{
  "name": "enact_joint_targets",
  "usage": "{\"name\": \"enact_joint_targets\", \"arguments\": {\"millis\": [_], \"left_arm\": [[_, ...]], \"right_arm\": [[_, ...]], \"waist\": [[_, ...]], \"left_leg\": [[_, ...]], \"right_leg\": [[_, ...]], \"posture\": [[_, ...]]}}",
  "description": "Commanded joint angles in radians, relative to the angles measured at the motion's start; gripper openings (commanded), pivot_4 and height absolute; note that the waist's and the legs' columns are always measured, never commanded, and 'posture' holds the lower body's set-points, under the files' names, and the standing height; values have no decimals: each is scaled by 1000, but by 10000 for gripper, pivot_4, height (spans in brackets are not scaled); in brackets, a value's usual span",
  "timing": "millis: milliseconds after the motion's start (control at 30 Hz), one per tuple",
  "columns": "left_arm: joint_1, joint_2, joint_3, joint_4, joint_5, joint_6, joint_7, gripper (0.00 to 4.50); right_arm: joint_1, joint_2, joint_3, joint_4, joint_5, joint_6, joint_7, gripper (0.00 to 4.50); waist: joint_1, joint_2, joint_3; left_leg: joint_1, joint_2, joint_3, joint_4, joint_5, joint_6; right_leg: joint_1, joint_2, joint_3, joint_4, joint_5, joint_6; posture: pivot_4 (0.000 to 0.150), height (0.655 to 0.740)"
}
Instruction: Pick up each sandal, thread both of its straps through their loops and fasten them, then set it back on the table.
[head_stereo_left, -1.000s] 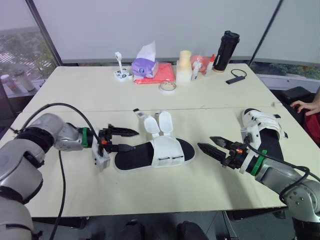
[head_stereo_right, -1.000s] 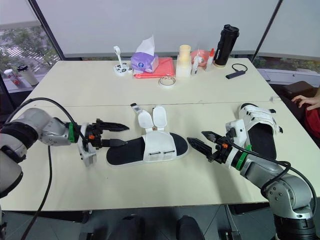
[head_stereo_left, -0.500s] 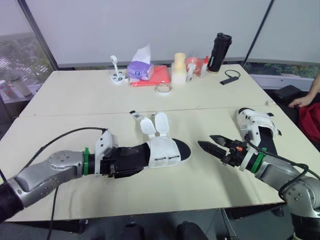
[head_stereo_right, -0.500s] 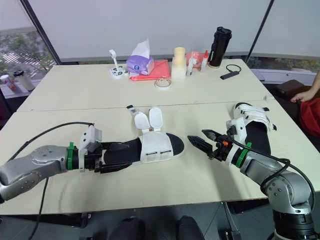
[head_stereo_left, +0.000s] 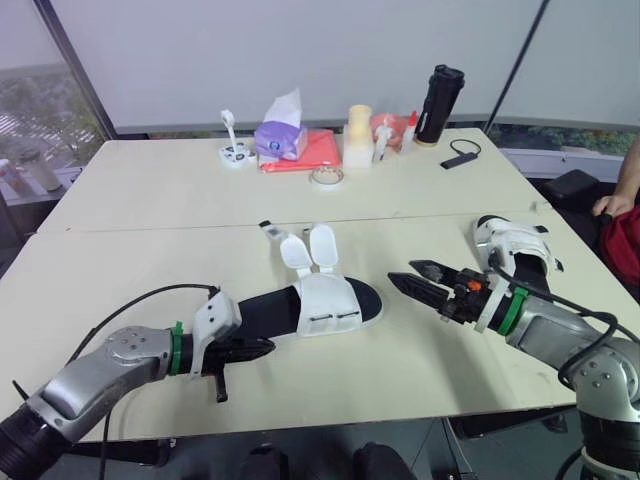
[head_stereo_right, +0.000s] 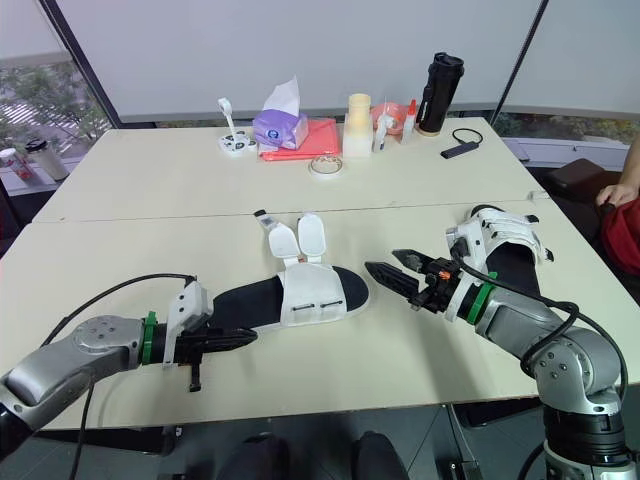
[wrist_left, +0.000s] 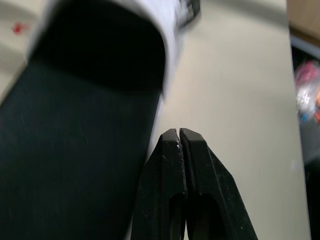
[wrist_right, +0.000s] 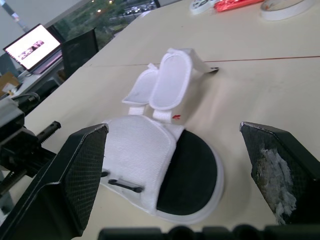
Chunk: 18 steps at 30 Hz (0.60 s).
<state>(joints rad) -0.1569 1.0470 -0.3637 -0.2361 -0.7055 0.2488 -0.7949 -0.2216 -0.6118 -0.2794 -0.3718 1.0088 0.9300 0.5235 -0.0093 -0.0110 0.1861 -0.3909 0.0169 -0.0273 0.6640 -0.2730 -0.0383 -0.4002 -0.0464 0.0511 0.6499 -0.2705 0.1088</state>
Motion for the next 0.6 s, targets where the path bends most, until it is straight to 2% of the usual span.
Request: {"name": "enact_joint_targets", "arguments": {"millis": [33,167,267,333,433,533,600], "left_arm": [[-4,-32,57,48,151,-83,-46,545],[-54,-84,55,185,374,-245,-59,545],[-110,-155,83,272,425,-295,-60,545],[-116,-175,107,257,392,-266,-102,545],[-72,-148,146,136,274,-134,-201,545],[-11,-71,203,-20,107,83,-286,0],[0,-27,256,-101,-17,223,-317,0]], "right_arm": [[-9,-20,21,-40,21,17,28,45000],[-18,-37,108,-27,-47,5,85,45000],[-46,-31,178,3,-113,-33,122,45000],[-63,-31,222,27,-166,-63,146,45000],[-83,-20,257,62,-220,-108,175,45000],[-104,-32,320,110,-331,-185,205,36052],[-117,-41,370,151,-408,-236,230,26347]], "waist": [[-1,0,0],[-3,0,0],[0,1,0],[-1,0,0],[-5,0,0],[-8,0,0],[-10,0,0]], "left_leg": [[0,0,0,0,0,0],[0,0,0,0,0,0],[0,0,0,0,0,0],[0,0,0,1,0,0],[-1,0,0,0,0,0],[-4,1,0,0,-1,2],[-5,1,0,0,-1,2]], "right_leg": [[0,0,0,0,0,0],[0,0,0,0,0,0],[0,0,0,0,0,0],[0,0,0,0,0,0],[-2,0,0,0,0,0],[-5,0,0,0,0,0],[-7,0,0,0,0,0]], "posture": [[1500,7400],[1500,7400],[1500,7400],[1500,7400],[1500,7400],[1500,7400],[1500,7400]]}}
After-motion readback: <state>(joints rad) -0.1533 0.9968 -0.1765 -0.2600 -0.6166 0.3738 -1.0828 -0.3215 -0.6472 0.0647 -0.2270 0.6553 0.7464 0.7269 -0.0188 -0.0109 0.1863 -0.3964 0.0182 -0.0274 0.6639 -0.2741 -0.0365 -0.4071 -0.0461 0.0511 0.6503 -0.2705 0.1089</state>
